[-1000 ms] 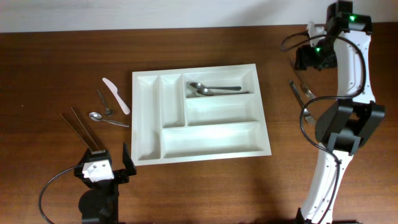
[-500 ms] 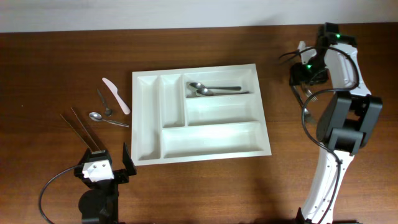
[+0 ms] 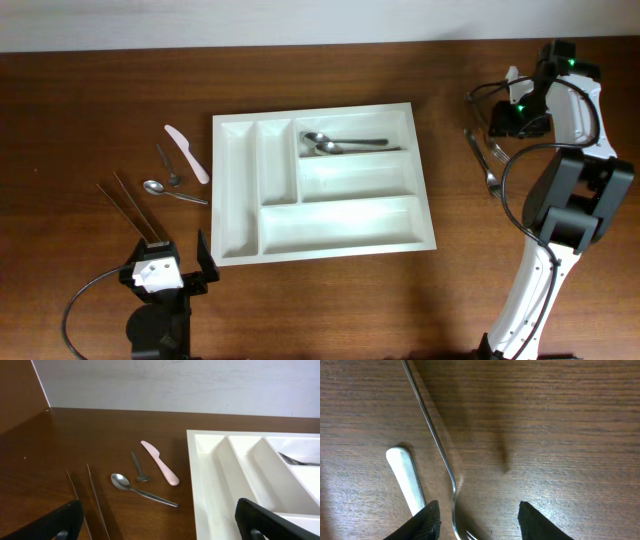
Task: Pack container
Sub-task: 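Move the right gripper back and grasp a steel fork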
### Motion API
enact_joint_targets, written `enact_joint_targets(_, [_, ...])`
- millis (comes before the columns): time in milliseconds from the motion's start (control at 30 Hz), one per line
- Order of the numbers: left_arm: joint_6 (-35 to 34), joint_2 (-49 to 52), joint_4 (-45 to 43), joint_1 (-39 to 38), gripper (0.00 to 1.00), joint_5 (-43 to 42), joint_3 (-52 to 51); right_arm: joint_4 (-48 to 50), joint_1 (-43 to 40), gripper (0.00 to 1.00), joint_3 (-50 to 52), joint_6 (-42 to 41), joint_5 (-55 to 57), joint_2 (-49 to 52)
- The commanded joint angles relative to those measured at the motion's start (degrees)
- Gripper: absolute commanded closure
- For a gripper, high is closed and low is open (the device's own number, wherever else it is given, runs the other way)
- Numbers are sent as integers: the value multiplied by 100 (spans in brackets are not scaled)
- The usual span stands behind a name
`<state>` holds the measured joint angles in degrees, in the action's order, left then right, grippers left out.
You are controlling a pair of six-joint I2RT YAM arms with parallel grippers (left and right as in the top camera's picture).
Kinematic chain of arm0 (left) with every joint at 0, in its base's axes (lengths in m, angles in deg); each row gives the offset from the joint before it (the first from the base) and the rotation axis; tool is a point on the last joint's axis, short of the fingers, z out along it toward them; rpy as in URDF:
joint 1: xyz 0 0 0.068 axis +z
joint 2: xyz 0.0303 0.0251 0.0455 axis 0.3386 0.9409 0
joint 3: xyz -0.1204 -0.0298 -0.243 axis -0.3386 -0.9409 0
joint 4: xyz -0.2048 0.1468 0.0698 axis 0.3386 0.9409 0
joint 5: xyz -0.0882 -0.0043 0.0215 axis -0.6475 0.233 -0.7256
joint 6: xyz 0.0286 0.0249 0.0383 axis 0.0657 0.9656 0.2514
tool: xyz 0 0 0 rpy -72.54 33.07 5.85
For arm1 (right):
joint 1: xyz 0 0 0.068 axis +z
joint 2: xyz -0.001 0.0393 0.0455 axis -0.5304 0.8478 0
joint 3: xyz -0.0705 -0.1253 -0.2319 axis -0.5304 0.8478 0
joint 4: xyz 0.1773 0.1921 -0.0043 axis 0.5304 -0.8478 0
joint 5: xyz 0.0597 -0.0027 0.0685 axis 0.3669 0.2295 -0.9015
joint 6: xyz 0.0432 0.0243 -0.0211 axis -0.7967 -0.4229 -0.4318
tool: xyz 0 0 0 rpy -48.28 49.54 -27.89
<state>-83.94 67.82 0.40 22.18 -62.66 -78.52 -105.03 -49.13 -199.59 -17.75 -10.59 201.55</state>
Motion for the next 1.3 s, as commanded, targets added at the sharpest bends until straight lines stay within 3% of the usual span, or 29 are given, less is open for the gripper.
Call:
enact_joint_targets(0, [90,-55,-15,39,1,-72,-35,15,26,53,0,-24,-33,-11])
enact_joint_targets(133, [87,-55,-15,39,1,-72,-35,-4,26,62,26,-26,-33,-11])
enact_joint_targets(600, [87,-55,-15,39,1,-72,-35,-28,26,62,494,-26,-35,-11])
enact_joint_targets(667, [87,-55,-15,39,1,-72,-35,-44,26,71,494,-26,-35,-11])
enact_joint_targets(733, [87,-55,-15,39,1,-72,-35,-44,26,91,494,-28,-33,-11])
enact_joint_targets(800, [90,-55,-15,39,1,-72,-35,-48,26,96,494,-28,-33,-11])
enact_joint_targets(1067, [87,-55,-15,39,1,-72,-35,-24,26,96,455,-31,-37,-13])
enact_joint_targets(1267, [90,-55,-15,39,1,-72,-35,-234,90,96,-297,-2,-267,-15])
